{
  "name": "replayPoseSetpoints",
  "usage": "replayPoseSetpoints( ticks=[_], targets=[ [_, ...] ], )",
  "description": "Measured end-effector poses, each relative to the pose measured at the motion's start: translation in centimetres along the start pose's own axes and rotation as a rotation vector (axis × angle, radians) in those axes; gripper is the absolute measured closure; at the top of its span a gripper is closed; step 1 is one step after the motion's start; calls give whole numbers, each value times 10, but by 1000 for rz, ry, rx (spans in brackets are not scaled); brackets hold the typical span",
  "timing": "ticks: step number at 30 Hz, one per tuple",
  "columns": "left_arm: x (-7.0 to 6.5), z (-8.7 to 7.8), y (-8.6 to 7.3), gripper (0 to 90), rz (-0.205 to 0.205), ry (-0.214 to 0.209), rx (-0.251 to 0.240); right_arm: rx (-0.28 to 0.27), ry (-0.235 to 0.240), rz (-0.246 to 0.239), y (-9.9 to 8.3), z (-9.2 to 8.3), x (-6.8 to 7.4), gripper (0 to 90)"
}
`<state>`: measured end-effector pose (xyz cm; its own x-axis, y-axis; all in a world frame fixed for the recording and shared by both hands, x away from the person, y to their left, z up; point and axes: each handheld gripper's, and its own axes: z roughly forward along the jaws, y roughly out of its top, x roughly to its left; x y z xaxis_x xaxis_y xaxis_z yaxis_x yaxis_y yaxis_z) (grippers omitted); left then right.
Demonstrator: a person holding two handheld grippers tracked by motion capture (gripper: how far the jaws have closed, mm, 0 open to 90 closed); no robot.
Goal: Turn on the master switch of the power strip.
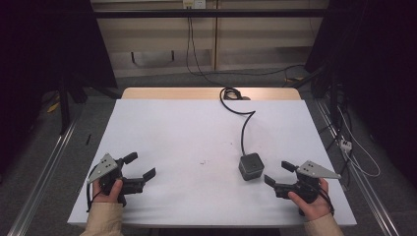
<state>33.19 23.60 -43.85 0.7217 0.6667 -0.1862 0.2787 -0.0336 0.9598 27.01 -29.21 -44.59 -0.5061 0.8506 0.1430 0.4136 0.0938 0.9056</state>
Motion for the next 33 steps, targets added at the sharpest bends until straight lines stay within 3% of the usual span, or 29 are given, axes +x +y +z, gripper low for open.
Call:
replayPoseSetpoints(
  ticks=[33],
  targets=[
    [0,-1,0,34,1,5,1,21,-38,-8,-13,-18,-20,55]
  ],
)
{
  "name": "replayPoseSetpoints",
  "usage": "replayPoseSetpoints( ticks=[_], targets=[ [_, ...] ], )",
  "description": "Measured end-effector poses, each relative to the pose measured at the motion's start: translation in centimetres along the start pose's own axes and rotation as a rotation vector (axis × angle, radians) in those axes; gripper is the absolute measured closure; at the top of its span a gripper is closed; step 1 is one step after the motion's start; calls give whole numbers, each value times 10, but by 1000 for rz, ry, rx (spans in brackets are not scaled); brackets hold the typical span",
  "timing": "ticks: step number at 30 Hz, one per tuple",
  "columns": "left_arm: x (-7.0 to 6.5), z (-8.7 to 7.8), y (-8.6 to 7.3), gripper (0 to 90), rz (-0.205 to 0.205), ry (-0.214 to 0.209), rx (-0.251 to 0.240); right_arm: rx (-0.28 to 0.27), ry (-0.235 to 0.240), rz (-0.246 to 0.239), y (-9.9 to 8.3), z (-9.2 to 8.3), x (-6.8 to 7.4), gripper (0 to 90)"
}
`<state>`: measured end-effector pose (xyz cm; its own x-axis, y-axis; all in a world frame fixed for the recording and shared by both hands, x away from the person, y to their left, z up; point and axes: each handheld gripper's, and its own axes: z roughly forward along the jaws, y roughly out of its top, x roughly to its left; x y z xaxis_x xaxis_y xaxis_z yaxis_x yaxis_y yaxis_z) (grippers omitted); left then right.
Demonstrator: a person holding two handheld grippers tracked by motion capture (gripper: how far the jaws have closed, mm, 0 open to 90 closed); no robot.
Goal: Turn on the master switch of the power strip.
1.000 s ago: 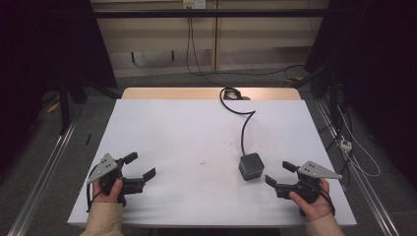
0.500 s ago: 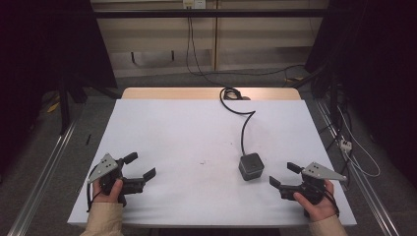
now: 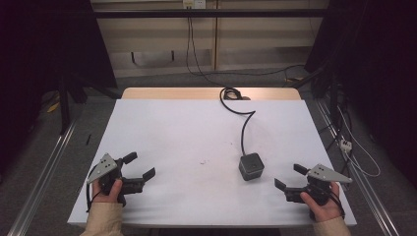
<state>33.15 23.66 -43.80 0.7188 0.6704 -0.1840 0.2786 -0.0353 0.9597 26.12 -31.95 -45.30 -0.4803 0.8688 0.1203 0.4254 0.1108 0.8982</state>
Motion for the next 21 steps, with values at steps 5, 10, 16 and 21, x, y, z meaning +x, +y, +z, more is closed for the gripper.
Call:
replayPoseSetpoints(
  ticks=[5,10,16,21],
  targets=[
    [0,0,0,34,1,-1,-1,7,0,-3,-1,-1,-1,49],
    [1,0,0,34,5,1,3,14,3,-3,-1,-1,-1,52],
    [1,-1,0,34,4,0,3,16,1,-9,-1,-3,-2,53],
    [2,-1,0,34,6,3,4,12,-2,1,-1,-4,-3,55]
  ],
)
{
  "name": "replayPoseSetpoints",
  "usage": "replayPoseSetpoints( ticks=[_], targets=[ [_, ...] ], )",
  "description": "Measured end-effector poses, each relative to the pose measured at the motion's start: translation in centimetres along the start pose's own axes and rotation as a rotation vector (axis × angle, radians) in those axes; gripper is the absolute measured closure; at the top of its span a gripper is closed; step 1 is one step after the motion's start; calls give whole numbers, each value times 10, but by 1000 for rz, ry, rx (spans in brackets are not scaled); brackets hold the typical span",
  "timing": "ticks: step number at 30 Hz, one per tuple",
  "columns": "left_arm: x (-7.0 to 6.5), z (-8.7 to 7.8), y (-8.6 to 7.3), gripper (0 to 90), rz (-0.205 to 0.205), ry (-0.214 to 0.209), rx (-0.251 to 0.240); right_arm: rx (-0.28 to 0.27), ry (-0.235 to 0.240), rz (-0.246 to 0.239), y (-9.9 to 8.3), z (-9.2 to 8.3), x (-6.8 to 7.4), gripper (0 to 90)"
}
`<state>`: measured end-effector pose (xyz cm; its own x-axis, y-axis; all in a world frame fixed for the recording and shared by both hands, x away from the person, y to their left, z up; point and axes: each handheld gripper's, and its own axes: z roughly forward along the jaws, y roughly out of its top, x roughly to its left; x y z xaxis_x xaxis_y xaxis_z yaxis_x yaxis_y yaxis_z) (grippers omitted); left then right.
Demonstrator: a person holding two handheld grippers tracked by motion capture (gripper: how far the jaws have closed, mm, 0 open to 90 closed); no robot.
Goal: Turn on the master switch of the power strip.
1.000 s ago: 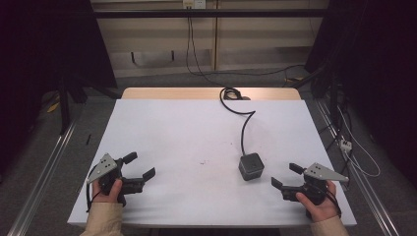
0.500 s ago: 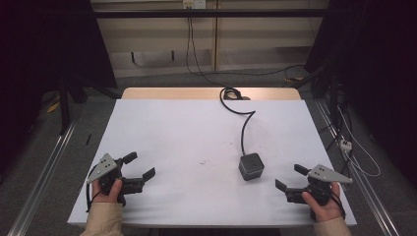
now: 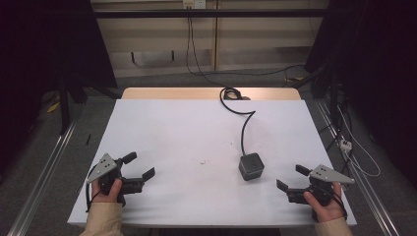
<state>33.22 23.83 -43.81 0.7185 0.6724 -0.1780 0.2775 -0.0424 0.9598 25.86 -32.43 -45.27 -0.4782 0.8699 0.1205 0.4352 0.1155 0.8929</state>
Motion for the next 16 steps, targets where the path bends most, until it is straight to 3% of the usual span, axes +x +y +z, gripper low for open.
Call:
replayPoseSetpoints(
  ticks=[16],
  targets=[
    [-1,3,-1,34,-7,-5,1,-7,-4,9,-1,-4,-2,56]
  ],
)
